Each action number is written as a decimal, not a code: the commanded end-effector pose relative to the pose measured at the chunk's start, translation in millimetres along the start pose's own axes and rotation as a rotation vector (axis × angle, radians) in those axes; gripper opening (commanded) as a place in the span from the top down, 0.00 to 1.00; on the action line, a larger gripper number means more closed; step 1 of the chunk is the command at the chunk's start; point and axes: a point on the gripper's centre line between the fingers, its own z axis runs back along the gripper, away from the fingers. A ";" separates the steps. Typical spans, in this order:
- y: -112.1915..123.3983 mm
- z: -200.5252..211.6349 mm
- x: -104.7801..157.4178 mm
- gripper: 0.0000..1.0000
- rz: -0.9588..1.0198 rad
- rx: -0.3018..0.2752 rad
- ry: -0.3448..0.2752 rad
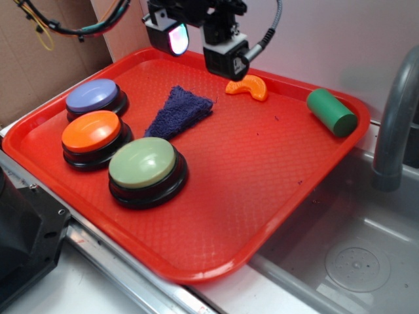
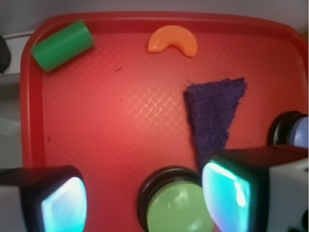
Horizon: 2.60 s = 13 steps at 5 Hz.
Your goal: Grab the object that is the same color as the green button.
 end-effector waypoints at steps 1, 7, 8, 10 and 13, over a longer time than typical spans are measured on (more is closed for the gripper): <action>-2.0 13.6 7.2 0.00 0.000 -0.025 -0.053; -67.7 -66.9 96.8 0.00 0.336 -0.081 -0.163; -71.3 -71.8 102.6 0.00 0.363 -0.079 -0.161; -62.4 -97.5 98.1 0.00 0.368 -0.050 -0.089; -48.7 -44.9 42.0 0.00 0.387 -0.101 -0.105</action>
